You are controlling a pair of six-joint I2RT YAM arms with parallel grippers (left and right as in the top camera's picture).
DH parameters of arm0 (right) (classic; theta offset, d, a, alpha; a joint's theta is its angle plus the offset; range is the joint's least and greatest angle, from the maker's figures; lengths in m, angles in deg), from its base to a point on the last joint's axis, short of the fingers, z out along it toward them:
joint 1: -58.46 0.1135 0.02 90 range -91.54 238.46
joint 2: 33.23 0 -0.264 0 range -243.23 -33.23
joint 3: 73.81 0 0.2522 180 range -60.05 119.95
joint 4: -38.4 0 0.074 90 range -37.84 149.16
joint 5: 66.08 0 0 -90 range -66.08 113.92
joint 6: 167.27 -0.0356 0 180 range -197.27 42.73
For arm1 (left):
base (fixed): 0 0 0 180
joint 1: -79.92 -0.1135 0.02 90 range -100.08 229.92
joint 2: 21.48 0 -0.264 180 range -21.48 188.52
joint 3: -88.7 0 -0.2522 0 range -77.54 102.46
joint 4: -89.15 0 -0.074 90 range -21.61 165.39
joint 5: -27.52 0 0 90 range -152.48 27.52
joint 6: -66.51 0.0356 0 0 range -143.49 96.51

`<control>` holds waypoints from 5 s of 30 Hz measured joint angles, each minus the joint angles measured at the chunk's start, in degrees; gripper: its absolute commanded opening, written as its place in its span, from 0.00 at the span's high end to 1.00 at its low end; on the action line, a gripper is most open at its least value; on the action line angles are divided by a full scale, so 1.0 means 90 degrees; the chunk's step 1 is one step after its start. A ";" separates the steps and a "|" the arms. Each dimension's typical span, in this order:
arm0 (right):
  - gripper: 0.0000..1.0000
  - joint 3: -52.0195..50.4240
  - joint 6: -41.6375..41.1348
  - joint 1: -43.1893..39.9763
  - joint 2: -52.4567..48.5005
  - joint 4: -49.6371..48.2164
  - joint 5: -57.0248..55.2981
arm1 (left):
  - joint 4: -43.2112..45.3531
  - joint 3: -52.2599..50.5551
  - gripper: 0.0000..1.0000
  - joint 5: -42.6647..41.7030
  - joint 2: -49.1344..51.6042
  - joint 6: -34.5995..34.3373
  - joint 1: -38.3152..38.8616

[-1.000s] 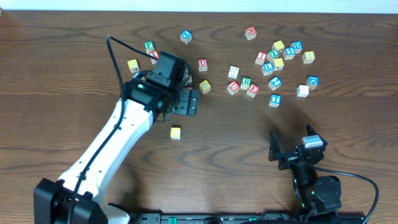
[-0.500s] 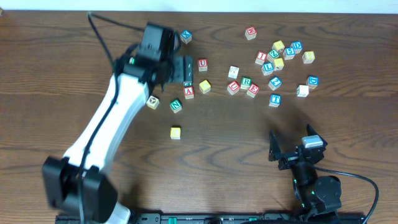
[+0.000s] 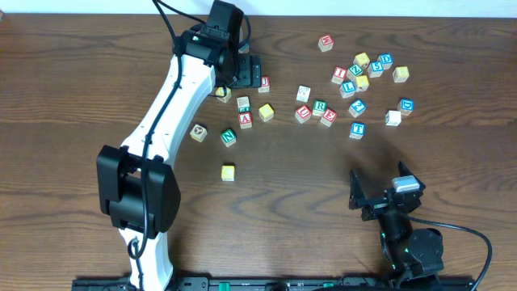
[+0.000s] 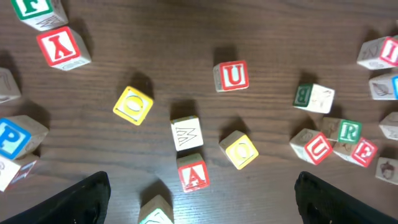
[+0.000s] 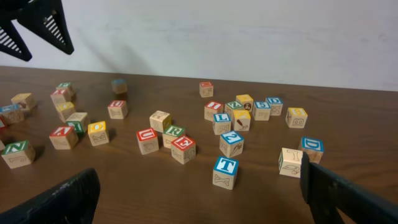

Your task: Spell out CORL

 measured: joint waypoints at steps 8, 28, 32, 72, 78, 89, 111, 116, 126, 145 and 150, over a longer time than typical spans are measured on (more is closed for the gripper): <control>0.01 0.0000 0.0000 0.0000 0.0000 0.0000 0.0000 | 0.0187 0.0007 0.18 0.0389 0.0000 -0.1260 0.0007; 0.01 0.0000 0.0000 0.0000 0.0000 0.0000 0.0000 | 0.0464 0.0080 0.18 0.1736 0.0301 -0.3976 -0.0012; 0.01 0.0000 0.0000 0.0000 0.0000 0.0000 0.0000 | 0.0481 0.0090 0.18 0.1734 0.0753 -0.4133 -0.0012; 0.01 0.0000 0.0000 0.0000 0.0000 0.0000 0.0000 | 0.0384 0.0090 0.18 0.1882 0.1729 -0.4248 -0.0012; 0.01 0.0000 0.0000 0.0000 0.0000 0.0000 0.0000 | 0.0386 0.0090 0.18 0.1887 0.1824 -0.4248 -0.0012; 0.01 0.0000 0.0000 0.0000 0.0000 0.0000 0.0000 | 0.0389 0.0090 0.18 0.2045 0.1824 -0.4248 -0.0012; 0.01 0.0000 0.0000 0.0000 0.0000 0.0000 0.0000 | 0.0418 0.0029 0.18 0.2069 0.1824 -0.4410 -0.0012; 0.01 0.0000 0.0000 0.0000 0.0000 0.0000 0.0000 | 0.0415 0.0029 0.18 0.2069 0.1824 -0.4410 -0.0012; 0.01 0.0000 0.0000 0.0000 0.0000 0.0000 -0.0002 | 0.0413 -0.0044 0.19 0.2069 0.1824 -0.4413 -0.0012; 0.01 0.0000 0.0000 0.0000 0.0000 0.0000 0.0000 | 0.0430 -0.0129 0.44 0.2169 0.1824 -0.4437 -0.0012; 0.01 0.0000 0.0000 0.0000 0.0000 0.0000 0.0000 | 0.0427 -0.0129 0.43 0.2171 0.1824 -0.4435 -0.0012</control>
